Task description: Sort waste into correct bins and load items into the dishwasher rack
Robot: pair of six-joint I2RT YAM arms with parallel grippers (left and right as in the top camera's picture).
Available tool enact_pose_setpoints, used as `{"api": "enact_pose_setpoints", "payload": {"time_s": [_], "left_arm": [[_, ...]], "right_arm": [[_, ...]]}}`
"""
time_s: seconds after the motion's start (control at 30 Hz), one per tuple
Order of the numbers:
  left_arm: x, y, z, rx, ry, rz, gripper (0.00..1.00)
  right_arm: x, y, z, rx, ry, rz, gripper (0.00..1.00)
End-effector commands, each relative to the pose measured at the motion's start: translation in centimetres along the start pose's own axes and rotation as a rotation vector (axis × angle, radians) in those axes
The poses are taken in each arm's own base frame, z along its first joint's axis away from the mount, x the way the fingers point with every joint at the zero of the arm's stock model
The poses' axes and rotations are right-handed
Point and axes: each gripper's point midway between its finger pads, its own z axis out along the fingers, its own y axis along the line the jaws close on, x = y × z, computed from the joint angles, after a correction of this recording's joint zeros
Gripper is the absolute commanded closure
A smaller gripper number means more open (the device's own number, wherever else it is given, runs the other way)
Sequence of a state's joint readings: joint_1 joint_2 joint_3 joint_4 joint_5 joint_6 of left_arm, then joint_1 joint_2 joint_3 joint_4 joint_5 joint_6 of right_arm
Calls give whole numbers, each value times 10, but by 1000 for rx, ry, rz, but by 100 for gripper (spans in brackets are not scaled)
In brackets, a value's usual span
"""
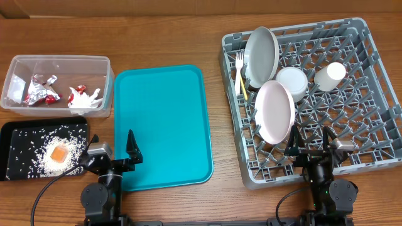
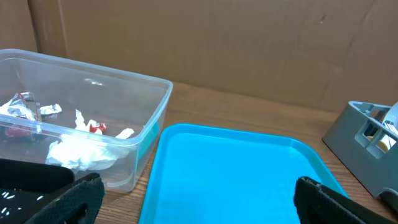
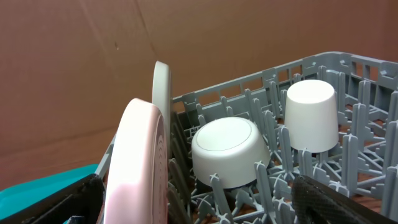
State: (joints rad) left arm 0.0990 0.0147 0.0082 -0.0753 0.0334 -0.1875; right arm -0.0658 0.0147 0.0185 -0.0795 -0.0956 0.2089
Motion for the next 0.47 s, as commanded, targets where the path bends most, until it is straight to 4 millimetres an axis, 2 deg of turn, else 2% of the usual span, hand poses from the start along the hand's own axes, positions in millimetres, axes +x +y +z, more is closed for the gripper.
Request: {"api": "enact_pose_setpoints", "payload": {"time_s": [0.0, 0.43], "left_arm": [[-1, 3, 0, -16, -8, -7, 0], [-1, 3, 0, -16, -8, -7, 0]], "right_arm": [[0, -4, 0, 16, -10, -8, 0], [0, -4, 0, 16, -10, -8, 0]]}}
